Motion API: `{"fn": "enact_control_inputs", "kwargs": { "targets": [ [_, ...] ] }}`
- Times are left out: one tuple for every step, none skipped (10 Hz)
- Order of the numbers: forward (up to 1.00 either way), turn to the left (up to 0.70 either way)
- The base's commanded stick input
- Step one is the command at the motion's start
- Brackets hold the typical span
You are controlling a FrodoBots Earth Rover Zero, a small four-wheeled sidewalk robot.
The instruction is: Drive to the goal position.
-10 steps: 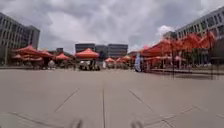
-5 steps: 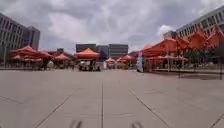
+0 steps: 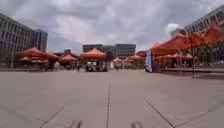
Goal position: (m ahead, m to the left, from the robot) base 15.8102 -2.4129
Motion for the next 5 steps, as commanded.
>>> {"fn": "enact_control_inputs", "kwargs": {
  "targets": [
    [0.85,0.01],
    [0.85,0.07],
    [0.85,0.15],
    [0.85,0.18],
    [0.85,0.00]
  ]
}}
